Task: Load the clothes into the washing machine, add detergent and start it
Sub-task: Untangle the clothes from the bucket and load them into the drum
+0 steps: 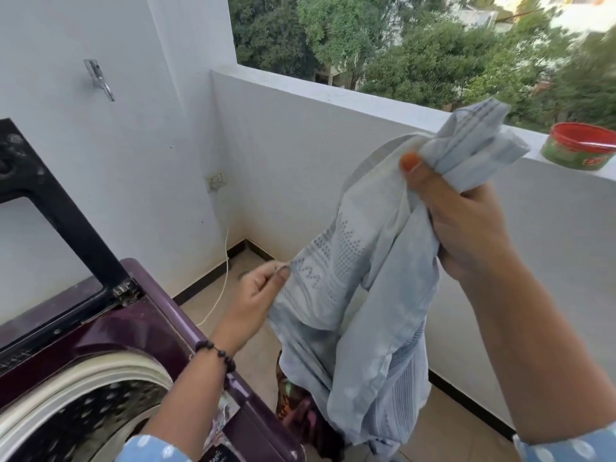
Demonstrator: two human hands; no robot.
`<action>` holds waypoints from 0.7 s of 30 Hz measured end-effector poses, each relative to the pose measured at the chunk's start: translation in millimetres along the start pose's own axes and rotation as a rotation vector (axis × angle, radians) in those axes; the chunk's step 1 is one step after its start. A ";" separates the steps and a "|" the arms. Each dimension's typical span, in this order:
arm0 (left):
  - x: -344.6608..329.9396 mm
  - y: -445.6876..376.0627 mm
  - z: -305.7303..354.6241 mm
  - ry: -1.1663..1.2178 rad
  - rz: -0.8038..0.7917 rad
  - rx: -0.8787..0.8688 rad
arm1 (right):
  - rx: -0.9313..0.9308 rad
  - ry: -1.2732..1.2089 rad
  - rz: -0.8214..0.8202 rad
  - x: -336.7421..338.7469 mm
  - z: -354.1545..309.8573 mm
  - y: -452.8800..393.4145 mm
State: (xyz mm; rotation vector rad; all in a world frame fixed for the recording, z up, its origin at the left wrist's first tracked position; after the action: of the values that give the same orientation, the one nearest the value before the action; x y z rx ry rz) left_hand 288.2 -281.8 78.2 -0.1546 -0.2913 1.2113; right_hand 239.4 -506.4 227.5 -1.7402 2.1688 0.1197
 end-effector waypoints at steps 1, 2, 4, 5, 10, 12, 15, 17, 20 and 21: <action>0.5 -6.3 15.0 -0.020 0.008 -0.050 | -0.029 0.066 -0.038 1.5 4.9 -0.2; -0.8 -12.3 30.7 -0.025 0.005 -0.098 | -0.063 0.150 -0.098 0.9 10.5 1.1; -9.2 -22.4 63.4 -0.015 -0.030 -0.200 | -0.144 0.376 -0.273 -5.4 25.5 7.4; -15.3 -26.0 77.8 -0.008 -0.059 -0.240 | -0.185 0.492 -0.362 -9.9 35.5 11.7; -26.3 -30.8 100.2 0.031 -0.079 -0.332 | -0.162 0.514 -0.343 -17.6 49.5 15.2; -24.0 -29.4 91.5 0.080 -0.044 -0.285 | -0.153 0.460 -0.278 -13.0 45.2 11.1; -32.2 -20.9 73.1 0.169 -0.085 -0.179 | -0.150 0.418 -0.214 -13.3 42.5 8.8; -45.9 -9.9 52.7 0.121 -0.130 -0.119 | -0.147 0.386 -0.183 -17.8 41.2 8.3; -61.6 9.1 6.4 -0.041 -0.164 -0.022 | -0.134 0.353 -0.166 -21.5 33.6 7.5; -63.9 15.5 -9.5 -0.078 -0.195 0.044 | -0.125 0.348 -0.160 -21.0 30.2 7.3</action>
State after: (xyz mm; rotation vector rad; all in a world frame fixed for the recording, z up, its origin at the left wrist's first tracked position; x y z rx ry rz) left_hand 256.7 -336.0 56.1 -0.0392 -0.3393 1.0306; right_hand 242.8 -476.6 205.0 -2.1332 2.2843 -0.0984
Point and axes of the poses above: each hand's wrist, its own y-axis away from the middle knuckle, its own x-axis out of the back of the hand, z = x × y, the point moved 2 cm from there along -y, towards the middle knuckle, and after that the axes turned 9 degrees about -x, right-handed, at the moved point
